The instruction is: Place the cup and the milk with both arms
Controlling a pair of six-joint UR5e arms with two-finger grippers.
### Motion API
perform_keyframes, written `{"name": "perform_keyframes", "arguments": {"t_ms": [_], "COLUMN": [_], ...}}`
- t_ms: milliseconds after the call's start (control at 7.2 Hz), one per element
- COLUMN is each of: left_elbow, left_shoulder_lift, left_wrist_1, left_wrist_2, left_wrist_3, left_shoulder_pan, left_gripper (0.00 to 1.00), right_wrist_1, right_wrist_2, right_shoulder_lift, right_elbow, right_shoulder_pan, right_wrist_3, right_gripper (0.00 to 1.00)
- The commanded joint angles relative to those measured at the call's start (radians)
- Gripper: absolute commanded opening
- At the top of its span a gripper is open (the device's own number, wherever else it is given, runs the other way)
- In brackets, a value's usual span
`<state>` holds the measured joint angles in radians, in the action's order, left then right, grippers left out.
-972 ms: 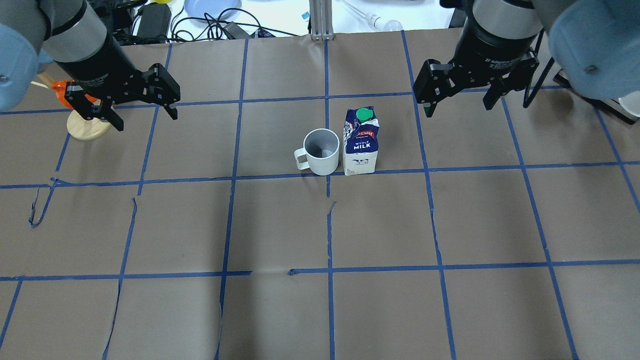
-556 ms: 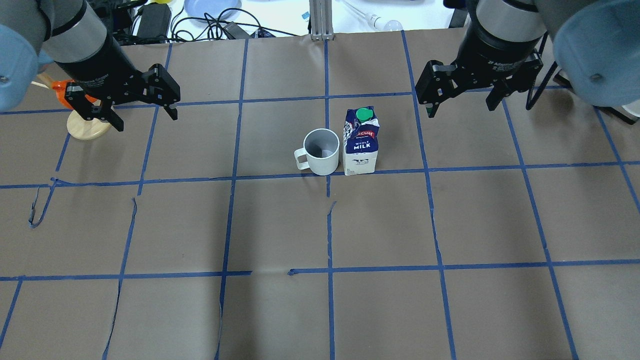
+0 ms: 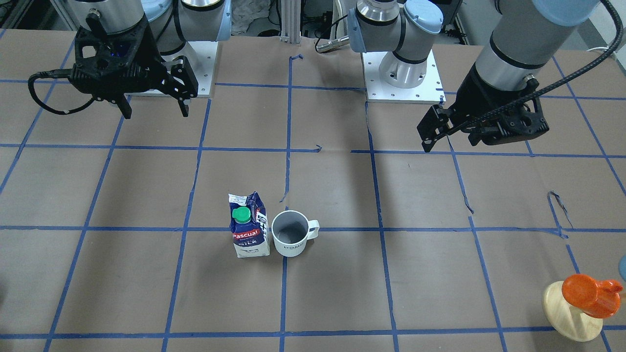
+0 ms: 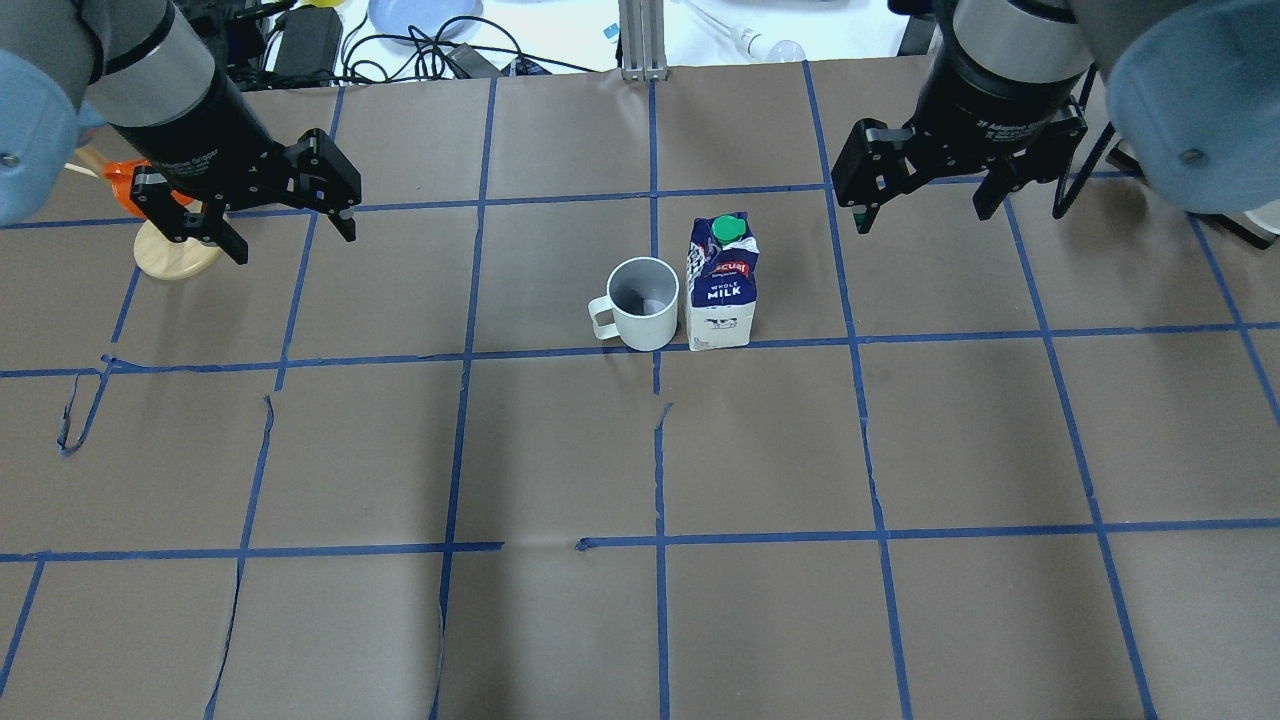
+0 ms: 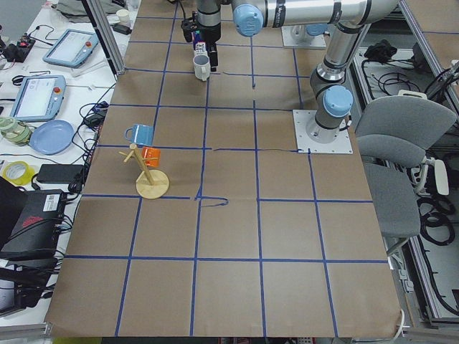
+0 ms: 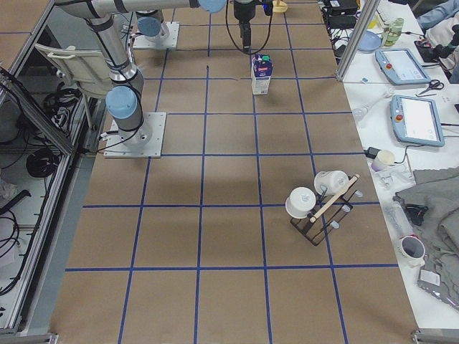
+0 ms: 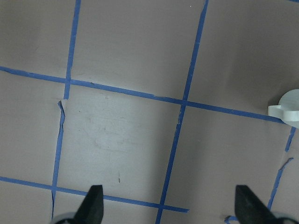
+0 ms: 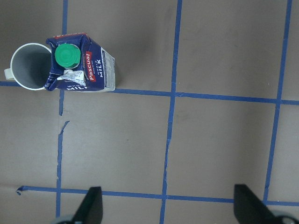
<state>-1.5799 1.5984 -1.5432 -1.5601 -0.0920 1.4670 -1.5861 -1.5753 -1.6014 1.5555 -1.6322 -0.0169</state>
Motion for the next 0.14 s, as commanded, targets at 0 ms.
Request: {"name": "perform_keyframes", "arguments": {"t_ms": [0], "left_elbow": [0.000], "left_shoulder_lift": [0.000], "left_wrist_1": [0.000], "left_wrist_2": [0.000], "left_wrist_3": [0.000], "left_shoulder_pan": [-0.001], "left_gripper": [1.00], "right_wrist_1": [0.000], "right_wrist_2": [0.000], "right_shoulder_lift": [0.000], "right_elbow": [0.000], "right_shoulder_pan": [0.000], "right_wrist_3": [-0.001], "right_gripper": [1.00]}}
